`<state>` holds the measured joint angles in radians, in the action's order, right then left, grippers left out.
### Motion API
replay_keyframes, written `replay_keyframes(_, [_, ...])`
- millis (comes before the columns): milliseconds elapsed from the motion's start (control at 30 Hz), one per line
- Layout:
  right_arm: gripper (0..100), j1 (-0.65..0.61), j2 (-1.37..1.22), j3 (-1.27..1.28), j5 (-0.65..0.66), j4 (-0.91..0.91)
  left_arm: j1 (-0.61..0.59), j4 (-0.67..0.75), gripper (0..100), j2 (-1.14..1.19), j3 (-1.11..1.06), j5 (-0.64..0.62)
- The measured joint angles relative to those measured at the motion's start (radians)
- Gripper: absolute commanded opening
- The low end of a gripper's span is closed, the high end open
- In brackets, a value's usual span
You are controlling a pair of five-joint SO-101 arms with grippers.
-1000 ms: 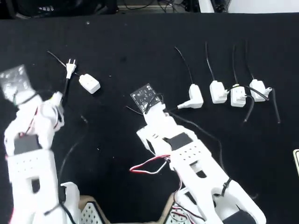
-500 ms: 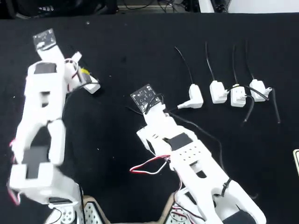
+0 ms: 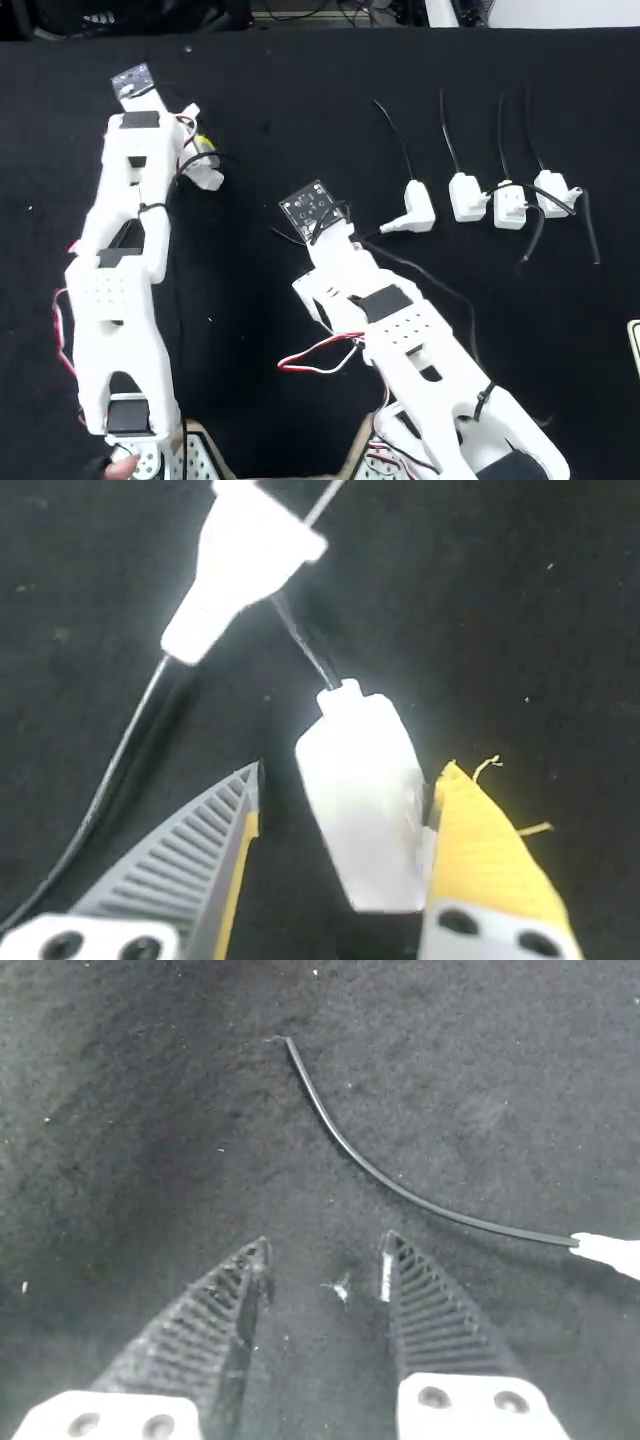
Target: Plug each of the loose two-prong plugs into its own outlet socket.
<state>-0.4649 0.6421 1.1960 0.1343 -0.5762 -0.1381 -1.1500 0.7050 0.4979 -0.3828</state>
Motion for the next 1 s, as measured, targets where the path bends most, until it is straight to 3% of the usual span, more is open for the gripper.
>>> replay_keyframes(267, [15.9,0.0,0.0,0.0,0.0,0.0,0.009,-0.089,26,0.166,0.213,0.0])
replay_keyframes(433, [15.9,0.0,0.0,0.0,0.0,0.0,0.009,-0.218,2,0.212,0.347,0.0])
replay_keyframes(500, [15.9,0.0,0.0,0.0,0.0,0.0,0.009,-0.288,6,0.221,0.404,0.003])
replay_keyframes(600, [15.9,0.0,0.0,0.0,0.0,0.0,0.005,-0.368,3,0.221,0.457,0.021])
replay_keyframes(867, [15.9,0.0,0.0,0.0,0.0,0.0,-0.008,-0.574,3,0.221,0.566,0.236])
replay_keyframes(1000, [15.9,0.0,0.0,0.0,0.0,0.0,-0.046,-0.6,3,0.215,0.534,0.296])
